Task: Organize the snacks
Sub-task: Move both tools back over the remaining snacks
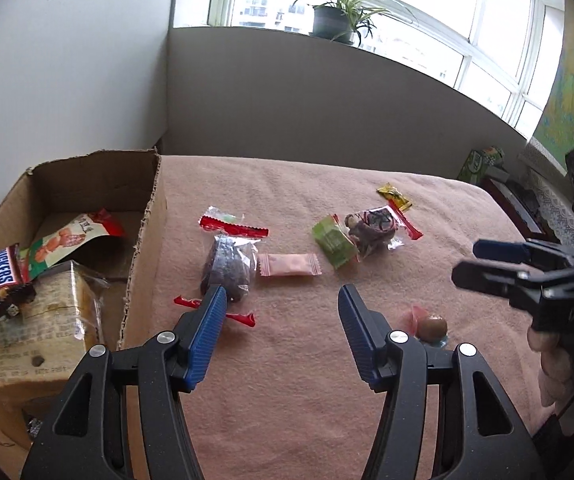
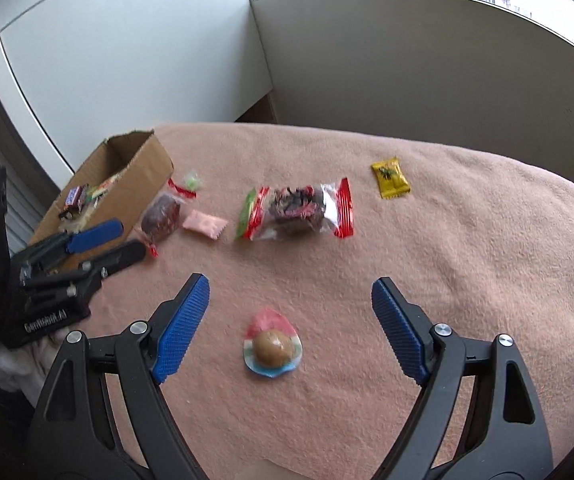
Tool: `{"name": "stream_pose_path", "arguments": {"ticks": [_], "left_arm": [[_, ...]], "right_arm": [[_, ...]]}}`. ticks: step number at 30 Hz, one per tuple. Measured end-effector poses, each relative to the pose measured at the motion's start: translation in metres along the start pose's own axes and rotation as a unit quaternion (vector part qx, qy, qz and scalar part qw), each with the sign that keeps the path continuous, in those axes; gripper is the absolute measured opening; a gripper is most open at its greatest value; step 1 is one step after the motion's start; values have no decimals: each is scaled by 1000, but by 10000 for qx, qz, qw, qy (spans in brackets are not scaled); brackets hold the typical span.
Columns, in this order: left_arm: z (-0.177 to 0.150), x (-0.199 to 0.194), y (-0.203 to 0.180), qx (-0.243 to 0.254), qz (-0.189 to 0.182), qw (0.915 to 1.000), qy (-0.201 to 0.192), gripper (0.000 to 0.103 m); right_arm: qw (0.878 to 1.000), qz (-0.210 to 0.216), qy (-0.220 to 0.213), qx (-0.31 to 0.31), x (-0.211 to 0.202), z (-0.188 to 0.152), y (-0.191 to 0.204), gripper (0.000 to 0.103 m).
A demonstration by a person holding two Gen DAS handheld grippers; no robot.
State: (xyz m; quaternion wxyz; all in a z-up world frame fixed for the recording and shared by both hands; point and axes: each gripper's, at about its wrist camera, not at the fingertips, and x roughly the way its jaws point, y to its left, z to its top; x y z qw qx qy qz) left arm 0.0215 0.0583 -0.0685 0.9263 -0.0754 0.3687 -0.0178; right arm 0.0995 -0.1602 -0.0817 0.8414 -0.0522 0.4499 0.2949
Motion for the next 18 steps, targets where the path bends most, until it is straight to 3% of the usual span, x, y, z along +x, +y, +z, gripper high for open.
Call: {"name": "stream_pose_path", "arguments": {"ticks": [3,7,12,18], "left_arm": [[12,8,5,-228,-52,9996,147,58],[24,18,3,29,37,9989,463,57],[48,36,9,55,217,9944,1036,57],[69,59,7,166,316,9851,1685,57]], "right_arm": [[9998,7,88,-158,1,-8,0,86],[9995,149,66,-265,-7,-9,0,84],[9988,439,216,71,-5,-14,-16,72],[9961,776,278,323,-7,-18,-23,67]]}}
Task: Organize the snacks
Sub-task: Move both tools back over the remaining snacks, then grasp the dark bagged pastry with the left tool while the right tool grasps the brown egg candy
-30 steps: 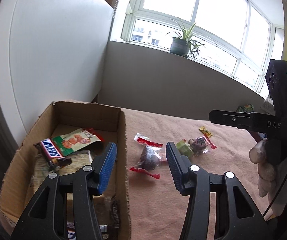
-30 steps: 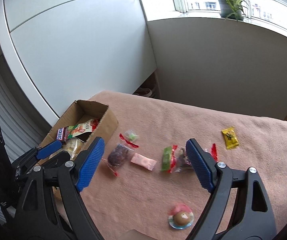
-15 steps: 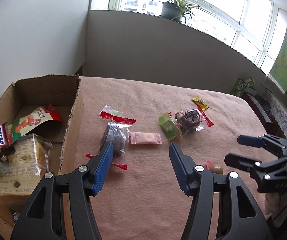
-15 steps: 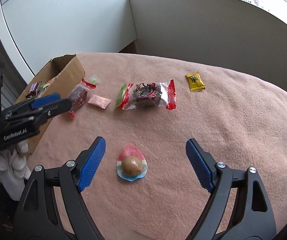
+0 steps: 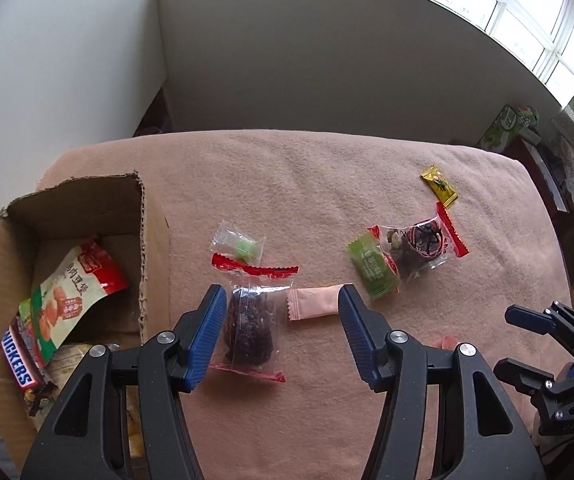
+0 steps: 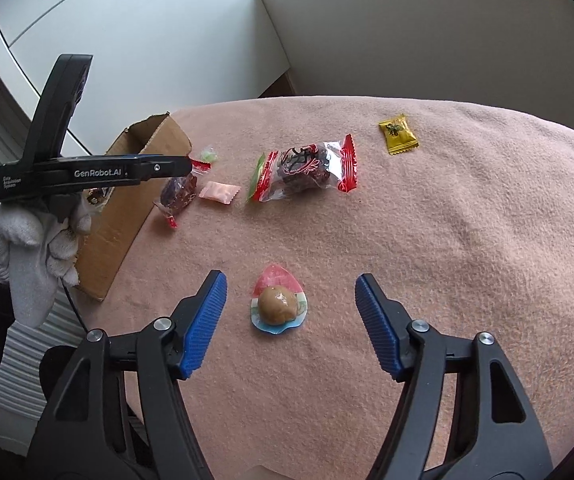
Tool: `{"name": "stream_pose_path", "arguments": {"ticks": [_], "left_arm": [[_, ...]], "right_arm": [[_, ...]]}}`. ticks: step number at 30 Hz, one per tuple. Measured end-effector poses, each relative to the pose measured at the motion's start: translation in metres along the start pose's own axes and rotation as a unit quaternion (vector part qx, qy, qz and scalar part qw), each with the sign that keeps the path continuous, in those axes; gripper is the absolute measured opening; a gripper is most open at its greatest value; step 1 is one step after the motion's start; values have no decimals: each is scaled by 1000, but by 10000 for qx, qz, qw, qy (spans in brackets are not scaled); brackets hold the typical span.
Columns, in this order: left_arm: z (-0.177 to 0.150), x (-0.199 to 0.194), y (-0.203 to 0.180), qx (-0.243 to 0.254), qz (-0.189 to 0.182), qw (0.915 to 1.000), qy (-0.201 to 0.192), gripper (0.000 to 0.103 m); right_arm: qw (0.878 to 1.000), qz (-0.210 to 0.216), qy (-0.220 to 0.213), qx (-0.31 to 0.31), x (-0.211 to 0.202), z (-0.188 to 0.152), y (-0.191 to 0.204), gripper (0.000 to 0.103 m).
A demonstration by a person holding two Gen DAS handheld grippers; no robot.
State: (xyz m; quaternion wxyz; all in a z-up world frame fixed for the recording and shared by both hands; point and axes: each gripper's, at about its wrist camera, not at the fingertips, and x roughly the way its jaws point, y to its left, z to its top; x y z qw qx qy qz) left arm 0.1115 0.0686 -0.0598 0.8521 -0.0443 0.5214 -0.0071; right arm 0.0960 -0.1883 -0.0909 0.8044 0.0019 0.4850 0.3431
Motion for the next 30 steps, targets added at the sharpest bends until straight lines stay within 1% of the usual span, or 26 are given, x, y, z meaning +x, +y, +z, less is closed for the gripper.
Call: {"name": "stream_pose_path", "arguments": {"ticks": [1,4,6,8,10,12,15,17,19,22,24,26,28,30], "left_arm": [[3,4,-2,39,7,9999,117,57],[8,14,-5,88,247,9991,337,57],[10,22,-6,130,320,9980,531,57],[9,28,-4,94,375,9971,659,57],[6,31,-5,144,478,9965,675,57],[0,32,-12,289,432,9957,766,57],[-11,33,-27,579,490,9938,810,57],[-20,32,-31,530,351,9940,885,57],[-31,29,-36,686,315,9935,855,57],[-45,28,-40,811,461,9926,779,57],[-55,30,-39,791,489,9927,761,57],[-63,33,-38,752,427,9934,754,57],[-71,32,-35,575,322,9957,644,57],[-76,30,-36,614,335,9964,476,54]], "right_arm": [[10000,6,-1,3,-1,-1,0,66],[10000,54,-30,48,-5,-4,-2,66],[9999,69,-69,62,-8,-5,-3,66],[9999,70,-98,72,-11,-5,-5,66],[9999,81,-102,83,-13,-6,-7,66],[9998,98,-97,114,-13,-6,-10,66],[9999,92,-46,117,-10,-8,-13,66],[10000,49,-8,68,-8,-9,-12,66],[10000,36,17,35,-6,-10,-11,66],[9999,13,98,-52,0,-12,-5,66],[9998,-60,137,-163,5,-11,2,66],[9992,-168,180,-324,10,-12,9,62],[9981,-326,255,-456,18,-13,16,57],[9968,-459,336,-567,25,-15,21,57]]}}
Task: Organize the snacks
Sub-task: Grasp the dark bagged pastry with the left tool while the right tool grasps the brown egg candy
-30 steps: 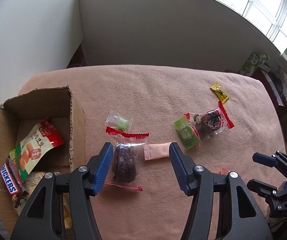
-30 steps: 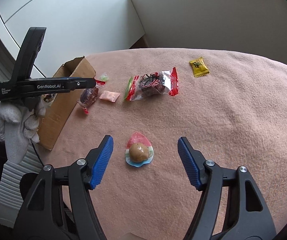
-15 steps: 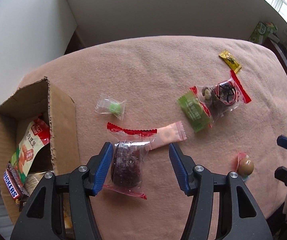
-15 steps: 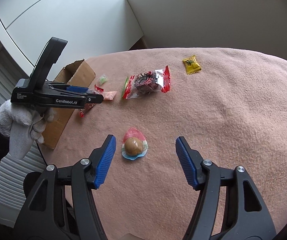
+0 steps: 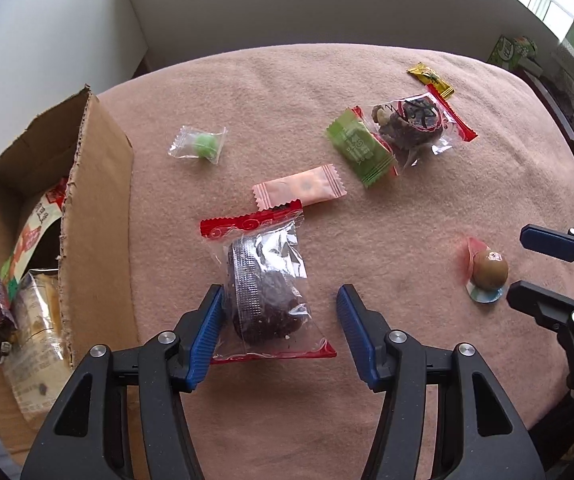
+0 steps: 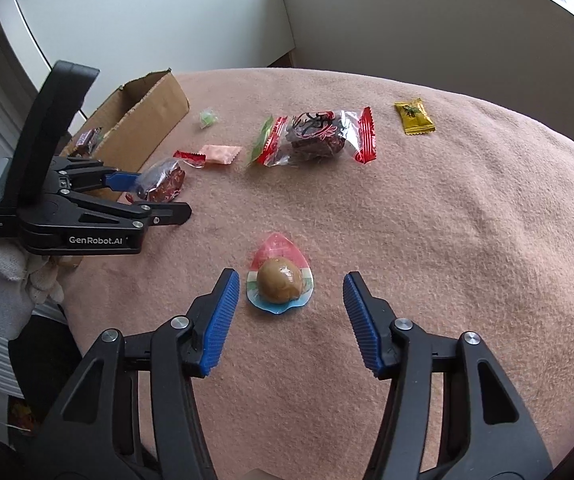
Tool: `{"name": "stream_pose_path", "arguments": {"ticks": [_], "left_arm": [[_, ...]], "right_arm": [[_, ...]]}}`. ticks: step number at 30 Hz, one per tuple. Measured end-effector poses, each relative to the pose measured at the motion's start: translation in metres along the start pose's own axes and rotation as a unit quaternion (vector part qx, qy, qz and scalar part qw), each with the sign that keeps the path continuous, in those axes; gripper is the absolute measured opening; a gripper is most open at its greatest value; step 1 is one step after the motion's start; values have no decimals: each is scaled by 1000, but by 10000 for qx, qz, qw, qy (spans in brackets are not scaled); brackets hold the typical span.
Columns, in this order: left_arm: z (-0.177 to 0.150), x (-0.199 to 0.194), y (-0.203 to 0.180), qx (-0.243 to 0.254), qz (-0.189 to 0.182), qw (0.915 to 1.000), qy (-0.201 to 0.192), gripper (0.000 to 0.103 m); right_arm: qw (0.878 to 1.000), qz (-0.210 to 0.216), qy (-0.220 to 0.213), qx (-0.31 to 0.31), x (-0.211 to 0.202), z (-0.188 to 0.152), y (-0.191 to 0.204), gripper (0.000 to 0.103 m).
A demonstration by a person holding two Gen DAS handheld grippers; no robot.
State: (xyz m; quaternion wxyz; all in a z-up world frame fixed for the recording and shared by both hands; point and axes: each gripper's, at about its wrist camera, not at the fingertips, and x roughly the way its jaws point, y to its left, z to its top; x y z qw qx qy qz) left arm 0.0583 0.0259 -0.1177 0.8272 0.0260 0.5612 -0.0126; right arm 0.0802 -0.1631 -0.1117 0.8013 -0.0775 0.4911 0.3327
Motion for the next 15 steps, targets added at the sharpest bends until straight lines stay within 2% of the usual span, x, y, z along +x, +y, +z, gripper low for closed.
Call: {"name": "stream_pose_path", "arguments": {"ticks": [5,9,11,12,15], "left_arm": [[-8,-3,-4,-38,-118,9995,-295,42],[-13,-3,-12,-275,-253,9973,-628,41],[-13,1,-14,-279,-199,9958,-848,41],[-13,1,-14,-310,-201,9948,-947,41],[-19,1,-8,-520,-346,9910,-1181,41]], "right_arm": [[9993,-235,136,-244,16,-2,12,54],[9983,-445,96,-358,20,-3,17,52],[9975,-567,69,-404,22,-2,20,44],[9970,-647,57,-424,23,-2,21,36],[9971,-654,44,-395,24,0,21,35]]}}
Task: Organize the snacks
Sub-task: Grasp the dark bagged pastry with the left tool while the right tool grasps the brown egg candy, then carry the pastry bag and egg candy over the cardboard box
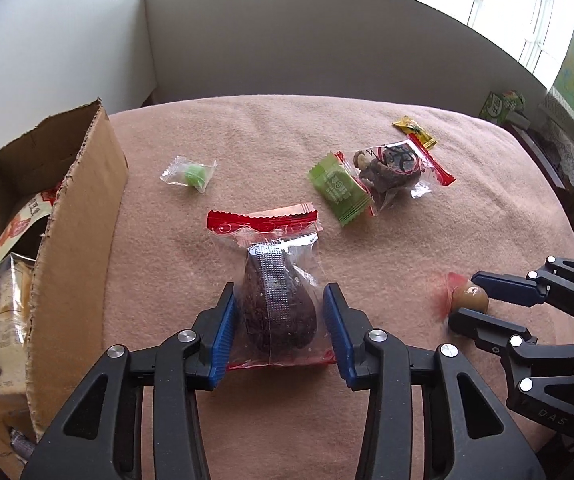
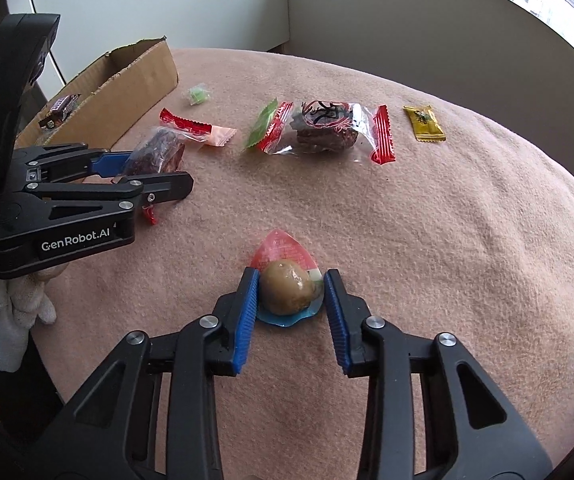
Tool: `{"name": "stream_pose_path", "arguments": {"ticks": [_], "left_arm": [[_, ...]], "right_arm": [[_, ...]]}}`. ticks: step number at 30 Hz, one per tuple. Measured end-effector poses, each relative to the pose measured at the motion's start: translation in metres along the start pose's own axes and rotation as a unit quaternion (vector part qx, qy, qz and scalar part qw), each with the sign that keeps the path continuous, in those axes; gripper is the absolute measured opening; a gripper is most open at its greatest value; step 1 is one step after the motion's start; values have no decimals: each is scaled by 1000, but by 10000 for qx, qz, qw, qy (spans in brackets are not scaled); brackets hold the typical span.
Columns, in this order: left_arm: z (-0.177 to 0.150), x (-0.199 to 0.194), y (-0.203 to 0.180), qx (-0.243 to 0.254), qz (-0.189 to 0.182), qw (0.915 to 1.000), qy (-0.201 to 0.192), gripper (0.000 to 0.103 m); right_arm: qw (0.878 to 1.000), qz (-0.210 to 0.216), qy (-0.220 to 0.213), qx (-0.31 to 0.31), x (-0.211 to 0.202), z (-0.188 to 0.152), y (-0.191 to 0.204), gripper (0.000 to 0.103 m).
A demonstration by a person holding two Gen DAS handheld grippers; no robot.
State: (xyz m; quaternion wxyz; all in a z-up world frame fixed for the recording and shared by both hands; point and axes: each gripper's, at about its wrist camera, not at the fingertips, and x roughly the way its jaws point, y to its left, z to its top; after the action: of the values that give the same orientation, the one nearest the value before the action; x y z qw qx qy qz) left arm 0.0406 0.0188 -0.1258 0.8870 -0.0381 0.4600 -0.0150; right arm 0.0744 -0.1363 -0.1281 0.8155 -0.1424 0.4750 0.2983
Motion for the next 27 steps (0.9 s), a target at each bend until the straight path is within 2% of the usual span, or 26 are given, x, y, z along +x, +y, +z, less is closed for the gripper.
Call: {"name": "stream_pose_path", "arguments": {"ticks": [4,11,18,22,27], "left_arm": [[-11,-11,16,-284,-183,9991,-247,39],[0,-28,21,-215,-397,9974,-557,38],[6,-65,32,-323,-508,9938,-935,37],[8,-86,41,-418,-367,9903,-1275,37],[4,-104,71,-793,-104,9832,-1643,37]], "right_arm": [[9999,34,-28,132,1,0,-2,34],[9982,268,-134,513,-9,6,-12,29],[9956,439,-526,641,-30,28,-7,29],[9925,649,-875,559,-46,49,12,29],[9886,889,-1163,361,-51,76,50,29]]}}
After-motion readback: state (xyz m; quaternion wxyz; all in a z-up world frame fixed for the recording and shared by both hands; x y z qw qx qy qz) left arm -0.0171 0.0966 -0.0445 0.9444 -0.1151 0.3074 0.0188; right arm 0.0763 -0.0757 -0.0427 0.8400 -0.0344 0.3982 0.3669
